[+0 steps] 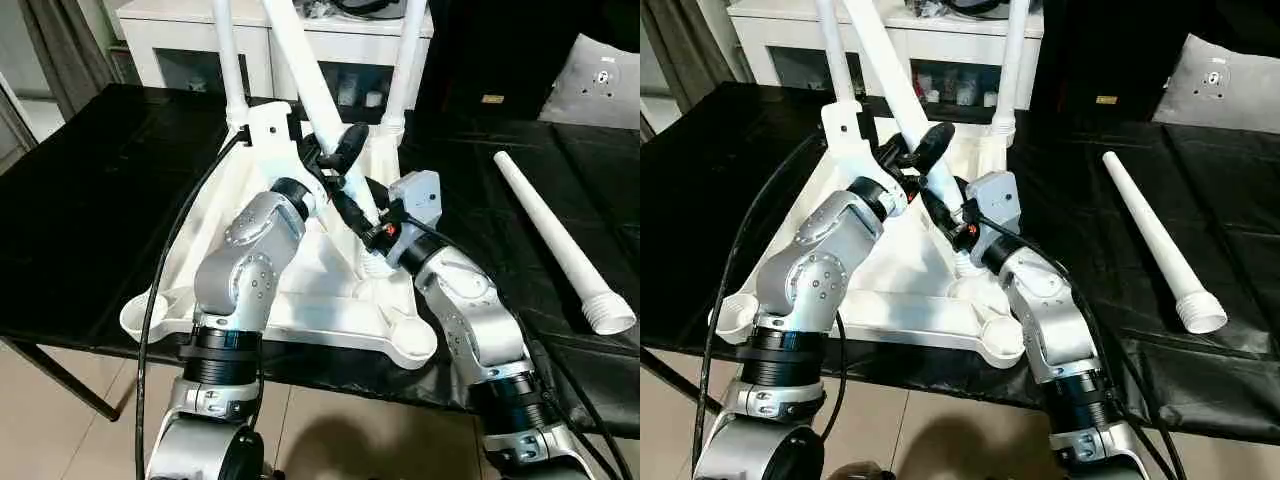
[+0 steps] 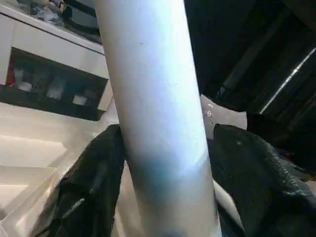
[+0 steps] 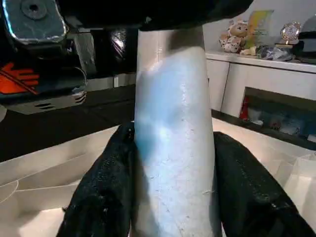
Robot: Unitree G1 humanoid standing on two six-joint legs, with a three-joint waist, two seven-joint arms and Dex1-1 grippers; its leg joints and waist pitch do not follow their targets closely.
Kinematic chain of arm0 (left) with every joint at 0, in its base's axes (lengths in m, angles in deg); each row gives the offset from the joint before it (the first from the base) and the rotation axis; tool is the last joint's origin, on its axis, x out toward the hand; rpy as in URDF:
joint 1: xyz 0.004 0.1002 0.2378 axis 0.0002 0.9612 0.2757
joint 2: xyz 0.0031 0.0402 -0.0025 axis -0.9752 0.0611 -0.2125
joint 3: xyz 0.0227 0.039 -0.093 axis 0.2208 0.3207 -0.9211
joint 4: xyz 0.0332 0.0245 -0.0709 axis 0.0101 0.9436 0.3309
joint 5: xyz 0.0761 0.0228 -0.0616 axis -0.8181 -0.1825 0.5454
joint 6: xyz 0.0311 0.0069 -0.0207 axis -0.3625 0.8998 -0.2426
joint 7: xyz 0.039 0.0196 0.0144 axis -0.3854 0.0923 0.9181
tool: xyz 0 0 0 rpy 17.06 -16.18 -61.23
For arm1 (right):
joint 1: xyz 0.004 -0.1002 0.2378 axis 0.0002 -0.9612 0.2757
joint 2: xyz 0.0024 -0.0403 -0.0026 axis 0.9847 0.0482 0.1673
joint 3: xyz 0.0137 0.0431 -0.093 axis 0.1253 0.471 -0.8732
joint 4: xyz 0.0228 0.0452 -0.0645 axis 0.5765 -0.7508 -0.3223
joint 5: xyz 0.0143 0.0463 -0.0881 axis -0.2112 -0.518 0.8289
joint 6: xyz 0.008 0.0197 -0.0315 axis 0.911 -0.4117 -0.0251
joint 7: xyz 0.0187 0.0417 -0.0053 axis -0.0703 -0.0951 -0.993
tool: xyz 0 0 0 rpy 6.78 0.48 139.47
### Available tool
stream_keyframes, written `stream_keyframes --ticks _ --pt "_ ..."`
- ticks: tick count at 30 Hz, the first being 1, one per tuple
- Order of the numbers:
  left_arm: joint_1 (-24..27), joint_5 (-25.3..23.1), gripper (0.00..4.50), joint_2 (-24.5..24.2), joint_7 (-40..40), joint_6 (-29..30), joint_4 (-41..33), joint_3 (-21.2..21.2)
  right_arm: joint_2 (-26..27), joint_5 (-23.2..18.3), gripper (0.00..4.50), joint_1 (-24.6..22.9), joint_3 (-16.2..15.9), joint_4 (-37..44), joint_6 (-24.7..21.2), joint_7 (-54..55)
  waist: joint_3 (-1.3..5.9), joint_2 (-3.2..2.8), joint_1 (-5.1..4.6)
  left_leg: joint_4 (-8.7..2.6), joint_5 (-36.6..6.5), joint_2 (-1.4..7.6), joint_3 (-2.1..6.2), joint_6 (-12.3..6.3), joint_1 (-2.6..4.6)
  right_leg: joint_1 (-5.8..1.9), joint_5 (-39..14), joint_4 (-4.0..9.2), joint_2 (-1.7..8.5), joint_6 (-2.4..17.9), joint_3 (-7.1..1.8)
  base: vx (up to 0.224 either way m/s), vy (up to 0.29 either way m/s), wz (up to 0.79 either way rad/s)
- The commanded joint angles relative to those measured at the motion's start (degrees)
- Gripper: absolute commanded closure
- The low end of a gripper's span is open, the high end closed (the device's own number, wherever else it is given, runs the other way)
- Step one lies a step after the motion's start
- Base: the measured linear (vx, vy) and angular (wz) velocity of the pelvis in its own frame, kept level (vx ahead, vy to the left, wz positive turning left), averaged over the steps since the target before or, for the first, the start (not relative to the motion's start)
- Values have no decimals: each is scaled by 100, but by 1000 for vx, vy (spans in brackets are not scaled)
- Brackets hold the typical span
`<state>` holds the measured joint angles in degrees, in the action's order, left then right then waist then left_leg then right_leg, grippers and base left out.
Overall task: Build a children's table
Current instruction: Pick table leg
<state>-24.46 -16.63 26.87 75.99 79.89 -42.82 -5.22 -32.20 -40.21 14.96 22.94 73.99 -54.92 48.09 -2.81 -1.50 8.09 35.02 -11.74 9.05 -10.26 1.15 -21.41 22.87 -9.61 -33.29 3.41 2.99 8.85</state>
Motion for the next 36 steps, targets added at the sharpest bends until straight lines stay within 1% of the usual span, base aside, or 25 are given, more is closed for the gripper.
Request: stream_keyframes --ticks 1,2,4,6,8,9,10,19,20,21,25,26,28,31,32,33,34,35,36 --pt "-29 30 176 156 -10 -6 63 60 2 4 267 127 -17 -27 107 -24 437 67 -17 -345 -252 521 232 -550 54 -381 -1063 362 701 421 -488 0 0 0" --pt "-27 43 176 155 -20 5 67 65 3 7 267 126 -18 -27 112 -24 440 65 -17 -344 -252 523 235 -541 54 -384 -1073 364 706 417 -490 0 0 0" --pt "-24 65 210 156 -32 25 76 68 -1 16 267 123 -21 -23 122 -20 438 64 -18 -345 -248 527 237 -543 55 -378 -1052 361 701 420 -489 0 0 0" --pt "-22 74 212 157 -40 37 77 71 -3 18 267 122 -23 -22 123 -20 441 64 -18 -345 -247 526 235 -547 58 -378 -1036 358 700 418 -489 0 0 0" --pt "-9 95 238 160 -59 84 66 85 -8 26 267 122 -28 -22 127 -20 442 70 -19 -343 -236 522 234 -544 51 -383 -1001 349 700 446 -491 0 0 0" --pt "-5 98 238 161 -63 94 63 90 -10 28 267 123 -30 -23 128 -21 443 70 -17 -341 -224 521 234 -548 49 -386 -989 347 702 446 -490 0 0 0" --pt "-1 107 247 163 -70 109 60 92 -13 33 268 125 -33 -25 132 -22 439 66 -18 -342 -225 521 233 -561 48 -382 -1002 351 701 446 -490 0 0 0" --pt "1 196 260 165 -80 127 84 82 -51 131 268 147 -89 -94 191 -8 441 63 -16 -339 -230 519 232 -555 48 -384 -1037 358 700 421 -487 0 0 0" --pt "0 203 261 163 -79 125 86 79 -54 144 268 150 -96 -103 202 -5 442 65 -18 -337 -246 516 230 -549 51 -382 -1048 361 698 421 -486 0 0 0" --pt "-2 211 261 161 -77 118 92 74 -57 161 268 156 -99 -120 217 5 441 82 -20 -341 -247 519 229 -551 55 -382 -1061 363 698 418 -486 0 0 0" --pt "-11 235 262 155 -56 96 94 50 -60 164 268 172 -93 -145 198 -9 443 74 -20 -338 -224 520 231 -563 58 -379 -1067 358 697 416 -488 0 0 0" --pt "-32 250 263 127 -21 45 121 -22 -124 313 268 222 -128 -201 238 56 442 74 -21 -336 -210 521 232 -559 53 -379 -1049 354 696 418 -487 0 0 0" --pt "-44 261 263 108 -13 30 146 -61 -131 282 268 239 -120 -242 292 0 441 73 -22 -339 -219 521 231 -552 59 -377 -1063 357 694 424 -485 0 0 0" --pt "-77 299 264 34 -7 7 214 -162 -198 249 268 240 -102 -287 245 -79 438 76 -21 -335 -248 506 224 -552 50 -384 -1112 364 695 401 -488 0 0 0" --pt "-83 303 264 23 -3 1 224 -177 -213 223 233 236 -96 -294 213 -108 444 77 -20 -335 -224 512 229 -562 55 -382 -1081 357 692 399 -485 0 0 0" --pt "-97 305 264 19 3 -4 236 -188 -215 196 212 249 -65 -321 186 -95 443 58 -23 -333 -220 514 231 -565 53 -380 -1067 357 692 405 -486 0 0 0" --pt "-108 304 264 17 11 -10 243 -196 -212 145 198 261 -41 -343 154 -124 445 67 -29 -332 -224 519 231 -575 55 -377 -1040 357 689 411 -486 0 0 0" --pt "-108 304 264 17 11 -10 243 -196 -212 145 195 261 -41 -343 154 -124 447 65 -25 -331 -230 520 232 -587 55 -380 -1035 356 694 427 -483 0 0 0" --pt "-117 307 264 7 18 -19 255 -210 -200 28 189 277 19 -348 39 -167 444 67 -27 -330 -234 516 228 -595 54 -379 -1038 358 690 427 -486 0 0 0"
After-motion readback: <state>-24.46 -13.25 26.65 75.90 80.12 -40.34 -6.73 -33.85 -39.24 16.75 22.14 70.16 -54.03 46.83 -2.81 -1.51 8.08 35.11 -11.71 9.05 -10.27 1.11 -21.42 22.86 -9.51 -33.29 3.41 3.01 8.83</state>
